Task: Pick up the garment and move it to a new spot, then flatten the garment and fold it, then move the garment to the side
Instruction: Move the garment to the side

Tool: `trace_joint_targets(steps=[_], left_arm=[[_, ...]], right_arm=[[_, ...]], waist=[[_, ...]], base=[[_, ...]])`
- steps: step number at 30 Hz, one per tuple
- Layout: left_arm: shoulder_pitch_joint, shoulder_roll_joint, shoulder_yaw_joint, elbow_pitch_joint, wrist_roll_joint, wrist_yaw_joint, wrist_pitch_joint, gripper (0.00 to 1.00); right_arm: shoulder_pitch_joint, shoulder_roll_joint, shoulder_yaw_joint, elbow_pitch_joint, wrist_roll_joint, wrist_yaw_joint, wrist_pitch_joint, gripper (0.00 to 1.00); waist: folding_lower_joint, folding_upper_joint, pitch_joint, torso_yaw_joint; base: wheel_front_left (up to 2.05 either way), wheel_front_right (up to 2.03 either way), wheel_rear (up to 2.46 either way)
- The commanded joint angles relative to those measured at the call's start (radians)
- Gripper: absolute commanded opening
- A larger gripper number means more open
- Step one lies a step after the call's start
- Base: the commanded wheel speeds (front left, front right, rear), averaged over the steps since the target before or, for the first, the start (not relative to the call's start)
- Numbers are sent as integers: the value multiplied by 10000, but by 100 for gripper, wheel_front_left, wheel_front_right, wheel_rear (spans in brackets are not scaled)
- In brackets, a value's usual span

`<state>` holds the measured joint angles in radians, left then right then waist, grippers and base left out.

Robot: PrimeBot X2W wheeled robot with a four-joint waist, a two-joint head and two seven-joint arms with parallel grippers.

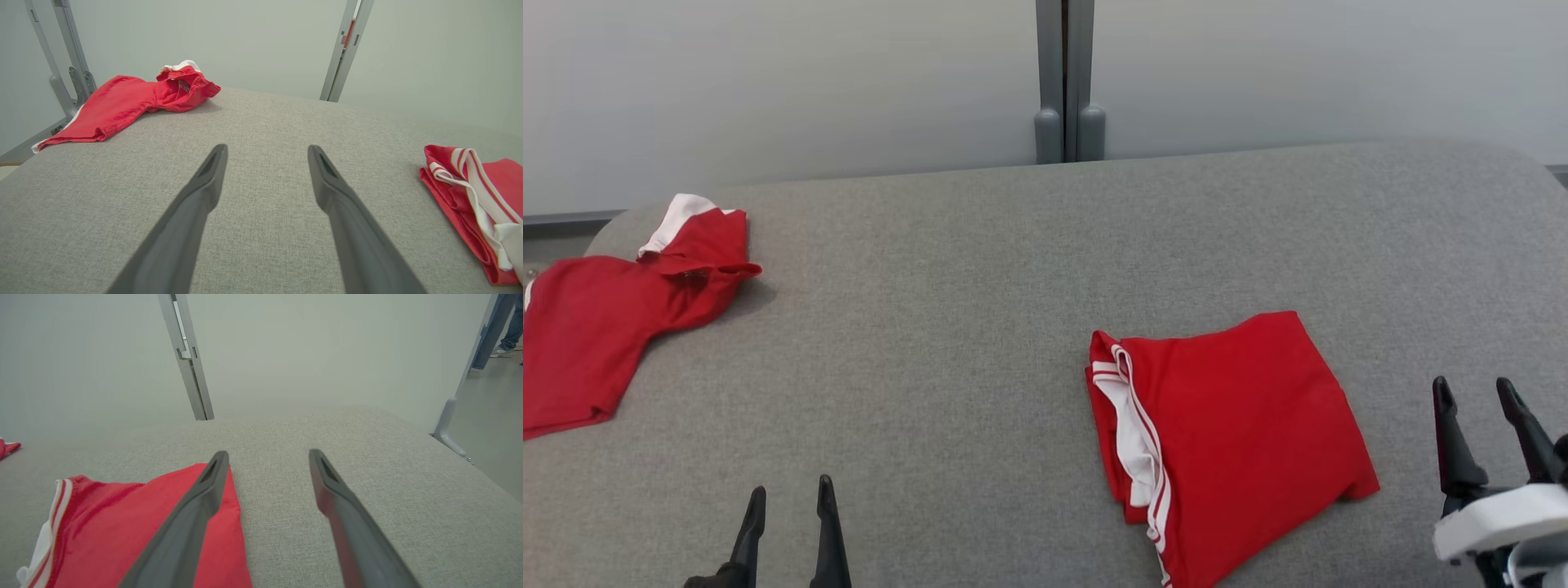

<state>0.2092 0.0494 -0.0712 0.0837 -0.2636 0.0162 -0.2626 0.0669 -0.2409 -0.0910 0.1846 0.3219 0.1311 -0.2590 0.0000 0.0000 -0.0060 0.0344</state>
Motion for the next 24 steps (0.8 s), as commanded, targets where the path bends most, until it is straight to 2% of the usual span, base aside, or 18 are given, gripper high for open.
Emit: trace_joint_targets(steps=[1,5,8,12,19,20,21,24], left_arm=[[-250,23,-61,-27,-44,-66,-29,100],[-691,23,-223,-8,53,-94,-29,100],[-1014,23,-330,62,83,-124,-29,100],[-1409,23,-483,172,62,-157,-29,100],[-1739,23,-736,238,-56,-50,-28,100],[-1749,25,-752,241,-65,-44,-28,100],[-1758,23,-759,236,-69,-32,-28,100],[-1815,23,-698,163,-30,5,-28,100]], right_arm=[[-523,-311,-7,195,349,-8,360,100],[-2037,-949,51,767,1108,-13,2161,100],[-2926,-1098,385,1285,1585,-5,3549,100],[-3702,-1389,1483,2141,1892,-10,5317,100],[-4141,-1534,2885,3231,2254,-11,6566,100],[-4187,-1560,3044,3328,2329,-7,6621,73],[-4247,-1594,3139,3391,2413,-5,6594,0],[-4612,-1603,3004,3621,2634,-13,6207,0]], waist=[[0,0,368,4],[0,0,1097,1],[0,0,1445,86],[0,0,1750,292],[0,0,1903,628],[0,0,1911,650],[0,0,1933,657],[0,0,2068,500]], base=[[0,0,0],[0,0,0],[0,0,0],[0,0,0],[0,0,0],[0,0,0],[0,0,0],[0,0,0]])
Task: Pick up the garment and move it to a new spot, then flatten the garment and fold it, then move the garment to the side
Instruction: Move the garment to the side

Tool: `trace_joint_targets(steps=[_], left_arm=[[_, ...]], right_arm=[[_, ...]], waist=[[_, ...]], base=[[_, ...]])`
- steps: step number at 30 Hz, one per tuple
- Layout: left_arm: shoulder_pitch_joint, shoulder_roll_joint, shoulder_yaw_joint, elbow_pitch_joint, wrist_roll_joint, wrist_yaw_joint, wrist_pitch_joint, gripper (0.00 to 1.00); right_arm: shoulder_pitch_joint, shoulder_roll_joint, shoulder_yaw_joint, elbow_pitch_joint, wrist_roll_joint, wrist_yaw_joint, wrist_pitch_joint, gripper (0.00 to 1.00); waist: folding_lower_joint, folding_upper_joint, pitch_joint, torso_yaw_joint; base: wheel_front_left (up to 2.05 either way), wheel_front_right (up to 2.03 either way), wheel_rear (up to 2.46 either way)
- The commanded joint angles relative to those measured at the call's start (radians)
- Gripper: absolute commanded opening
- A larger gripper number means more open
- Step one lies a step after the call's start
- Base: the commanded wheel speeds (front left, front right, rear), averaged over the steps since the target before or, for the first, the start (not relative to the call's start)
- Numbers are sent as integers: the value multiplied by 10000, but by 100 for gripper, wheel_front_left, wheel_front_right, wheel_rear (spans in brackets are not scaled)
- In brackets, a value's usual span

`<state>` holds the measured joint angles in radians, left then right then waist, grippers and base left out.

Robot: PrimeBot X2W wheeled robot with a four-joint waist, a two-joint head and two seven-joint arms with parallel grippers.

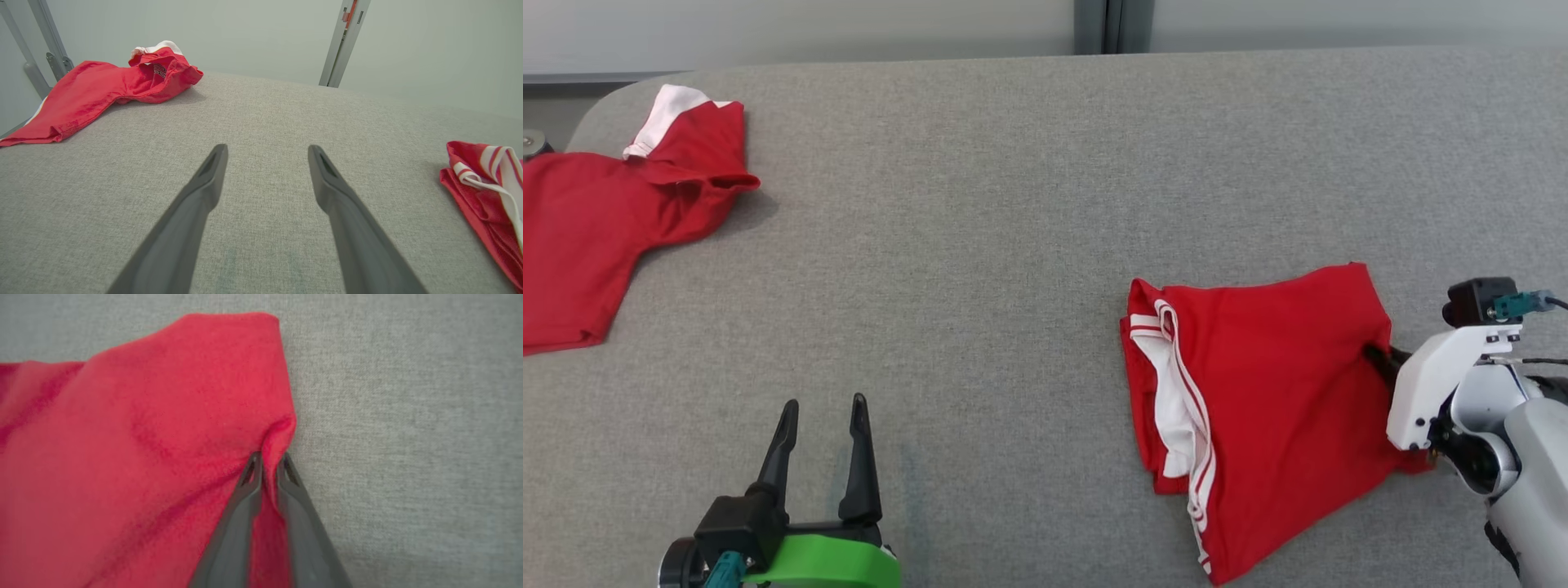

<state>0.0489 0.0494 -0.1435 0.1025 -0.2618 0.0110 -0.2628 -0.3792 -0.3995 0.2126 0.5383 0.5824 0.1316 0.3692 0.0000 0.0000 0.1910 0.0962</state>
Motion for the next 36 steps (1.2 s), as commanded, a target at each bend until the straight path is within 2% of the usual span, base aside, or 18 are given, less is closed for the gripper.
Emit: trace_joint_targets(steps=[1,9,14,20,28,29,30,31,33,34,36], left_arm=[[-239,23,35,-41,-2,16,-25,100],[-747,23,353,-428,525,-203,-19,100],[-1374,167,380,-552,1236,-607,-14,100],[-1537,372,384,-842,1677,-808,-14,100],[-1062,495,685,-1327,1806,-718,-14,100],[-1014,491,738,-1394,1804,-688,-14,100],[-1005,477,767,-1447,1797,-671,-14,100],[-998,454,807,-1512,1788,-631,-14,100],[-981,417,860,-1555,1773,-605,-14,100],[-977,379,905,-1553,1729,-598,-14,100],[-1026,332,938,-1507,1662,-587,-14,100]], right_arm=[[-274,-56,-90,154,5,-20,-215,0],[-1826,-468,-751,885,-515,-20,-1160,0],[-3127,-899,-1970,1964,-1028,-19,-2210,0],[-4707,-1454,-3585,3749,-1872,-19,-3410,0],[-6380,-2360,-4804,5926,-3328,-19,-4551,0],[-6546,-2447,-5040,6299,-3543,-19,-4622,16],[-6656,-2499,-5159,6528,-3800,-19,-4683,95],[-6796,-2601,-5348,6762,-4074,-19,-4790,100],[-6903,-2710,-5588,6987,-4710,-19,-5143,100],[-6892,-2682,-5758,7066,-5303,-19,-5588,100],[-6892,-2530,-5893,6937,-5737,-19,-5964,100]], waist=[[0,0,138,-206],[0,0,1478,-1744],[0,0,2713,-2321],[0,0,3508,-2205],[0,0,3915,-1720],[0,0,3935,-1675],[0,0,3965,-1648],[0,0,3997,-1636],[0,0,3979,-1644],[0,0,3835,-1683],[0,0,3605,-1717]], base=[[0,0,0],[0,0,0],[0,0,0],[0,0,0],[0,0,0],[0,0,0],[0,0,0],[0,0,0],[0,0,0],[0,0,0],[0,0,0]])
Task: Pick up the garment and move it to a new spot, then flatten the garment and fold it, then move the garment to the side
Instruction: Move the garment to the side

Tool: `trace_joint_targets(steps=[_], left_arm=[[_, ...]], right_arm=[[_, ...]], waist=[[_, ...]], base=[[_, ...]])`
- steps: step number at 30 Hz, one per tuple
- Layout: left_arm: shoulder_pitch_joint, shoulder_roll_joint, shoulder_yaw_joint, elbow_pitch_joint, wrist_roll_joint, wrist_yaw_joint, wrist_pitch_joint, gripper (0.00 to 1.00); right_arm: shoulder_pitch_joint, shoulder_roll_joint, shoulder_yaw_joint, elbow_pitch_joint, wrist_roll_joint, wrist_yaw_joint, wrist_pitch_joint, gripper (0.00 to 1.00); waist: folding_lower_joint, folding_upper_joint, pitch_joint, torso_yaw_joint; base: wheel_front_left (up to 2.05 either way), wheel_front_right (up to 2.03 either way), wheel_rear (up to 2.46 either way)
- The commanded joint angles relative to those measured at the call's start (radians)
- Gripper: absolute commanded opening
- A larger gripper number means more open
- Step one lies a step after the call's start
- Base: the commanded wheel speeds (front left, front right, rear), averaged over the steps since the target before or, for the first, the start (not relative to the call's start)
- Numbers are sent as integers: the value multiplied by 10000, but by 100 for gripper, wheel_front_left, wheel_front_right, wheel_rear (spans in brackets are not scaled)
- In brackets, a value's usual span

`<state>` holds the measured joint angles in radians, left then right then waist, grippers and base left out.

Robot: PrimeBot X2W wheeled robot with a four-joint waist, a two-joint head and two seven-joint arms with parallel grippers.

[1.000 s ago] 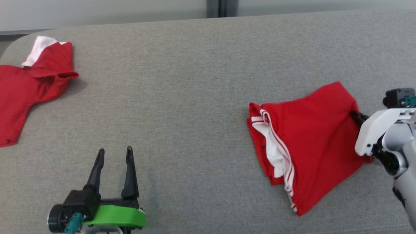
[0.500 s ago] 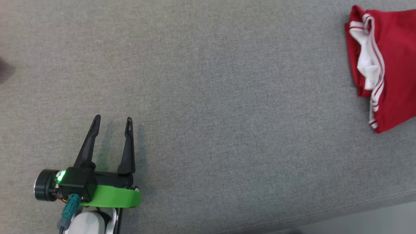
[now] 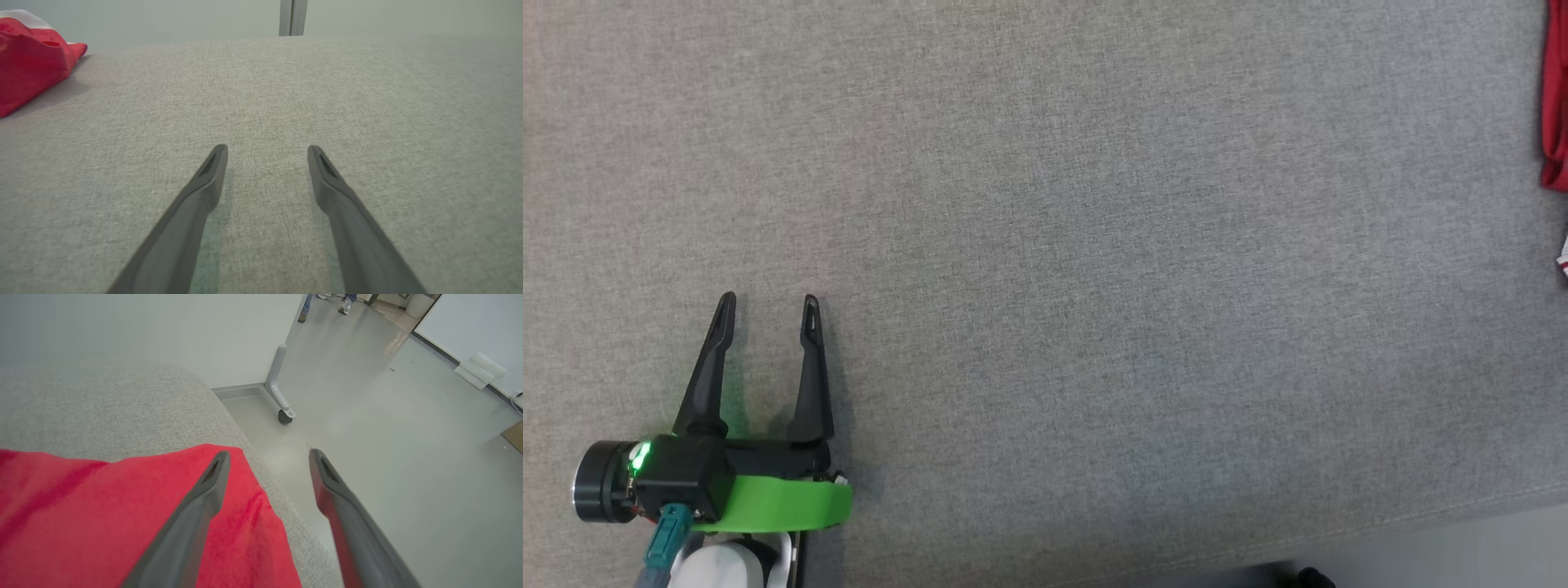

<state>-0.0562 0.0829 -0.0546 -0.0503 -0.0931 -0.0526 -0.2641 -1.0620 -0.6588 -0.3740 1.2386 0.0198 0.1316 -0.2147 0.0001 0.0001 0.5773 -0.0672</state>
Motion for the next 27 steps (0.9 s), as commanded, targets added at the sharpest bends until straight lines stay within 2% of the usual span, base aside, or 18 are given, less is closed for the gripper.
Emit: trace_joint_targets(steps=[1,4,7,12,18,22,27], left_arm=[[-13,-30,63,48,-63,45,-1,100],[-41,-128,92,240,-229,9,-2,100],[56,-218,100,491,-417,-17,-1,100],[444,-292,40,939,-698,-44,-1,100],[992,-316,-111,1310,-1163,119,-1,100],[1323,-313,-168,1464,-1364,250,-1,100],[1596,-315,-271,1753,-1502,274,-1,100]], right_arm=[[-21,158,-95,-213,-227,-19,-268,100],[480,581,-107,-968,-521,-19,-487,100],[1448,1137,80,-2784,-373,-19,-507,100],[4319,2134,505,-5852,370,-19,-501,100],[7371,3277,921,-8491,788,-19,-503,100],[9043,4114,1359,-9857,913,-19,-504,100],[10593,4877,1869,-10500,860,-20,-505,100]], waist=[[-1,-1,-409,-95],[-1,-1,-1075,-92],[-1,-1,-1898,-35],[-1,-1,-3321,150],[-1,-1,-4537,349],[-1,-1,-5072,462],[-1,-1,-5583,675]], base=[[0,0,0],[0,0,0],[0,0,0],[0,0,0],[0,0,0],[0,0,0],[0,0,0]])
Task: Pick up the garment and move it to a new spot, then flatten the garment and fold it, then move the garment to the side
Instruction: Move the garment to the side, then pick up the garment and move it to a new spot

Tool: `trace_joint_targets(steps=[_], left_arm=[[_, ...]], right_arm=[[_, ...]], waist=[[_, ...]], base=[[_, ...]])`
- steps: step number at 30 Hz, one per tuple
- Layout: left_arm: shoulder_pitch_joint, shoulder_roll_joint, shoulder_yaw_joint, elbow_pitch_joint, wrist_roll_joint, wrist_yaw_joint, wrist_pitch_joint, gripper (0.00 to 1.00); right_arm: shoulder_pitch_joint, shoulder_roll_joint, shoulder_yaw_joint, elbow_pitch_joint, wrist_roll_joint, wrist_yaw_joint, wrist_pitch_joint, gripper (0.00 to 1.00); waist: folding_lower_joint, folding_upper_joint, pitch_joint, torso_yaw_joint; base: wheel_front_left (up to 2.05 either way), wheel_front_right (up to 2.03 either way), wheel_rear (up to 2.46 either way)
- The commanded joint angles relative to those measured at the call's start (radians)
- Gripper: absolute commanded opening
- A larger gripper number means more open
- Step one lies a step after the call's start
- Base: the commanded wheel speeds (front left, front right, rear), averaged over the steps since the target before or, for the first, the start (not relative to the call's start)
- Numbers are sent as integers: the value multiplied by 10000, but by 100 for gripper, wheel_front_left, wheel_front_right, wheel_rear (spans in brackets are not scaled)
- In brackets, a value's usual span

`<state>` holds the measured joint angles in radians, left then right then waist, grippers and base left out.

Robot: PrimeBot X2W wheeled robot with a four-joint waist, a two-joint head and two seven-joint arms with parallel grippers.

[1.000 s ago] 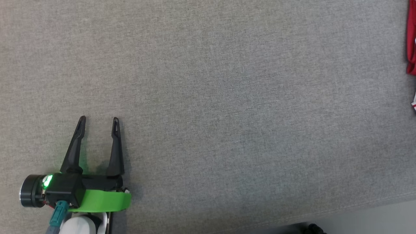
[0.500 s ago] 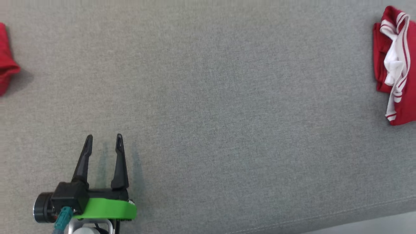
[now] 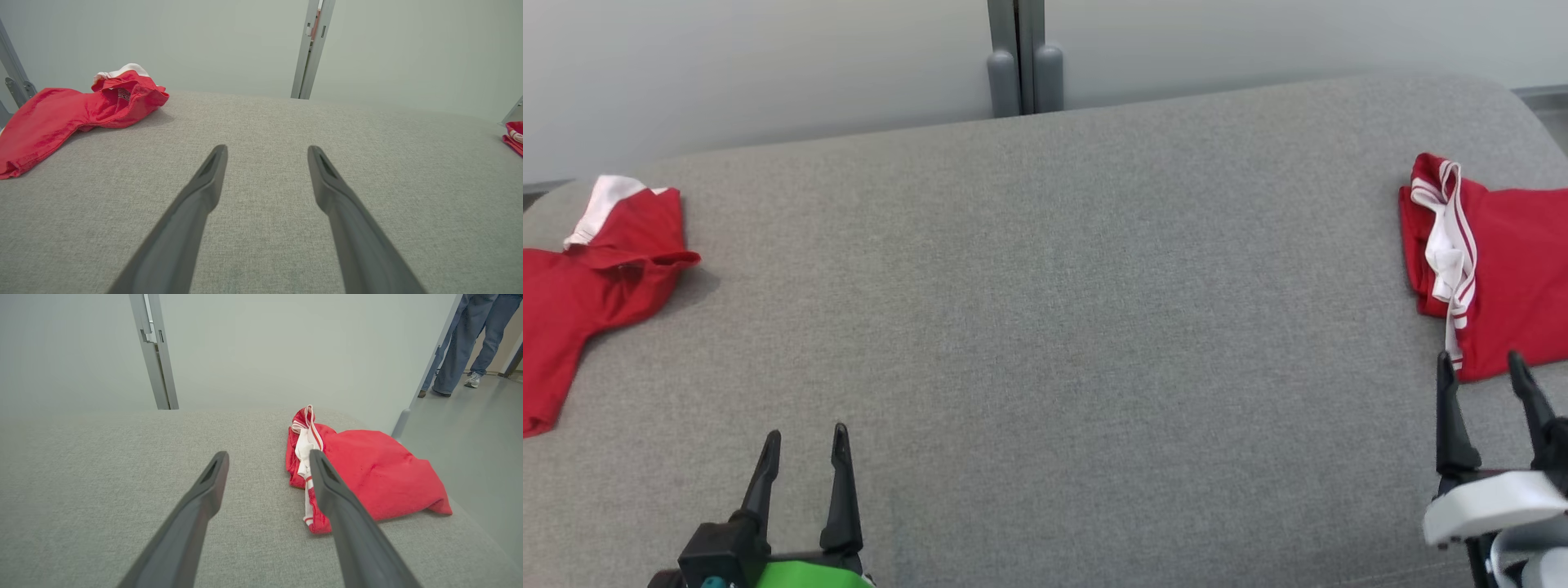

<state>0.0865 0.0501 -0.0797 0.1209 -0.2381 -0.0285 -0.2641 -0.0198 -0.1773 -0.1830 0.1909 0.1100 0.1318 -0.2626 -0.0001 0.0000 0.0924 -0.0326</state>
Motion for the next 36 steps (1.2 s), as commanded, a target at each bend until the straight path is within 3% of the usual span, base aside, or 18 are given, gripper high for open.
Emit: trace_joint_targets(steps=[1,11,27,31,36], left_arm=[[226,13,-44,105,-40,30,-1,100],[596,16,-55,614,-296,373,-1,100],[686,16,-178,753,-327,338,0,100],[529,16,-308,786,-250,275,0,100],[488,20,-247,791,-150,260,0,100]], right_arm=[[470,236,37,-71,-68,-21,-25,100],[1754,1098,774,37,-380,-21,-26,100],[1722,1230,1031,-34,-554,-21,-26,100],[1861,1244,926,-146,-484,-21,-26,100],[1926,1260,1056,-164,-395,-21,-26,100]], waist=[[1,0,-818,367],[1,0,-1258,567],[1,0,-1380,841],[1,0,-1373,1311],[1,0,-1426,2463]], base=[[0,0,0],[0,0,0],[0,0,0],[0,0,0],[0,0,0]])
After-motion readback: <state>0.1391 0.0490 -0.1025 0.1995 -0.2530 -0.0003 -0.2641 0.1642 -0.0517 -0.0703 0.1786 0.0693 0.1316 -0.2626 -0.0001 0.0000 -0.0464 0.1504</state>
